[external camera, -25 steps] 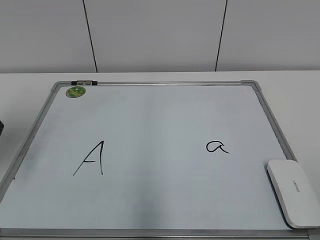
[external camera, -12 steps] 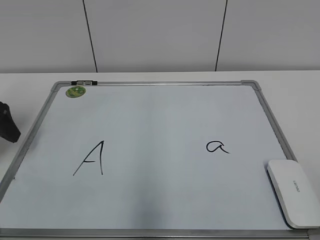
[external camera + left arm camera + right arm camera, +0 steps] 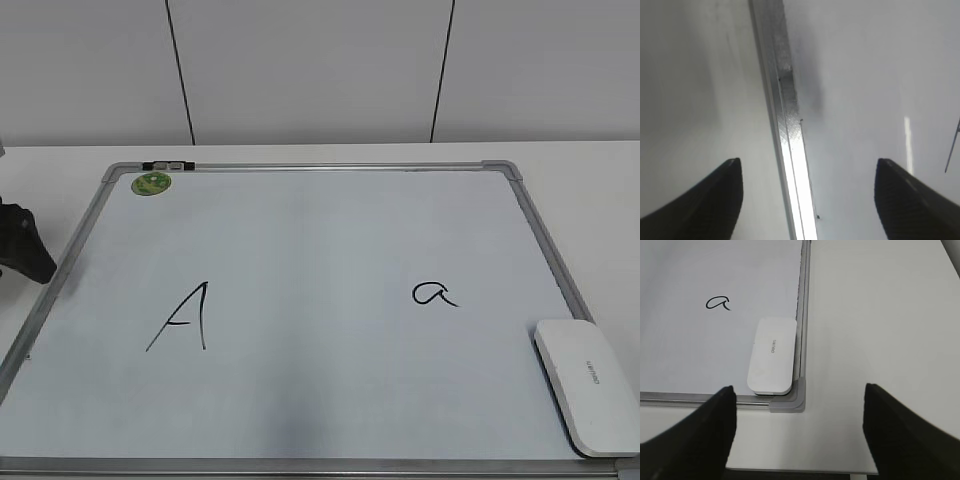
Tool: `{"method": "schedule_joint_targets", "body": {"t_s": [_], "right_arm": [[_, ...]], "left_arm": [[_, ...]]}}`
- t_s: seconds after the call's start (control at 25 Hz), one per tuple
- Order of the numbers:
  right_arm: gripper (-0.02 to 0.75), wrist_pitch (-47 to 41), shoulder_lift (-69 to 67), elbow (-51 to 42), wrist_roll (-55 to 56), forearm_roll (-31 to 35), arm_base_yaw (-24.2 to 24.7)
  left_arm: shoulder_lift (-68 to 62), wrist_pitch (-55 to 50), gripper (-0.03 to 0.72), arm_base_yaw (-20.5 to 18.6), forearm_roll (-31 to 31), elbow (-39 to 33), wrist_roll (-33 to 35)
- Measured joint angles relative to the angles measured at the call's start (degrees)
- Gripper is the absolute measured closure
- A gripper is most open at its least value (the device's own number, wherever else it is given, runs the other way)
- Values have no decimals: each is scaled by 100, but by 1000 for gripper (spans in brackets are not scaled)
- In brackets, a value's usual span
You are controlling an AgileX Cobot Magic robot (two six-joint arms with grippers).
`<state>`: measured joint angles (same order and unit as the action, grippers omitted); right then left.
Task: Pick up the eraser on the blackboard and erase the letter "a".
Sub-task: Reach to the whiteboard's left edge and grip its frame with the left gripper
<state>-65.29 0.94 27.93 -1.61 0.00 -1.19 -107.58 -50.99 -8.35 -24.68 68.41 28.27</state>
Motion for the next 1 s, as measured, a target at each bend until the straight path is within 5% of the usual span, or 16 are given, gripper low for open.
{"method": "schedule_joint_targets", "body": {"t_s": [0.56, 1.0], "right_arm": [[151, 0, 0, 0, 0, 0, 0], [151, 0, 0, 0, 0, 0, 0]], "left_arm": [[-594, -123, 120, -21, -19, 369, 12], [-728, -273, 302, -332, -218, 523, 22]]}}
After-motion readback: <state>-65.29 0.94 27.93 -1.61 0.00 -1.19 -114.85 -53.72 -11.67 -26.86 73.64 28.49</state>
